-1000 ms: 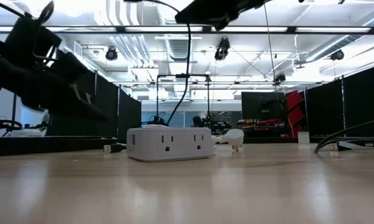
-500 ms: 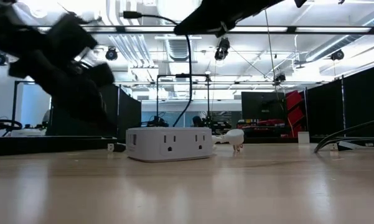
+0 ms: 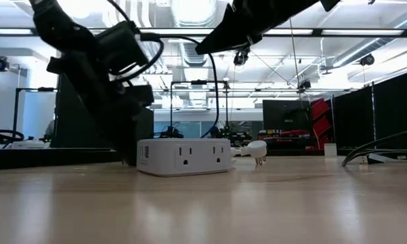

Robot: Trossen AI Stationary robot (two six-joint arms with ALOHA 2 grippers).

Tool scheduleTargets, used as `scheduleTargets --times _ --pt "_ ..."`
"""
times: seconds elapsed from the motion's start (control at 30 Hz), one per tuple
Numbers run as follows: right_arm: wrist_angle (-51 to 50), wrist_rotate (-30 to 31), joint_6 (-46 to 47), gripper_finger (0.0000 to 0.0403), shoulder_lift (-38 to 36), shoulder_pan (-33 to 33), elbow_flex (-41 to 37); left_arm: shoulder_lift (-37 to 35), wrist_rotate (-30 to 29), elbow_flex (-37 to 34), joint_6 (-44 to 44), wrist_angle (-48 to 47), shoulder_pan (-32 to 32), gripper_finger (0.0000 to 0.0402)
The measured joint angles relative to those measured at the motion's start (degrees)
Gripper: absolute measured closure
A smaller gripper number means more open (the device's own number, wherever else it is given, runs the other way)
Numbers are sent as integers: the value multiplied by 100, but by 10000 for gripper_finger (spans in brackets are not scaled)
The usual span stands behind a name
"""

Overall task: Insert USB
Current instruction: Insert the left black charger cable into the white outlet extension

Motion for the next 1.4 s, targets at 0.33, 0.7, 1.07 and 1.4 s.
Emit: scheduleTargets --times 0.33,0.7,1.07,1.4 --pt "-52 -2 17 400 0 0 0 151 -304 263 -225 -508 -2 324" --pt "-444 433 -573 393 -532 28 105 -871 -945 -276 274 -666 -221 382" --pt "-921 664 227 290 -844 -453 101 -2814 -424 -1695 674 1623 -234 382" --pt "-1368 612 442 198 -496 -903 35 -3181 -228 -2193 960 2282 -234 382"
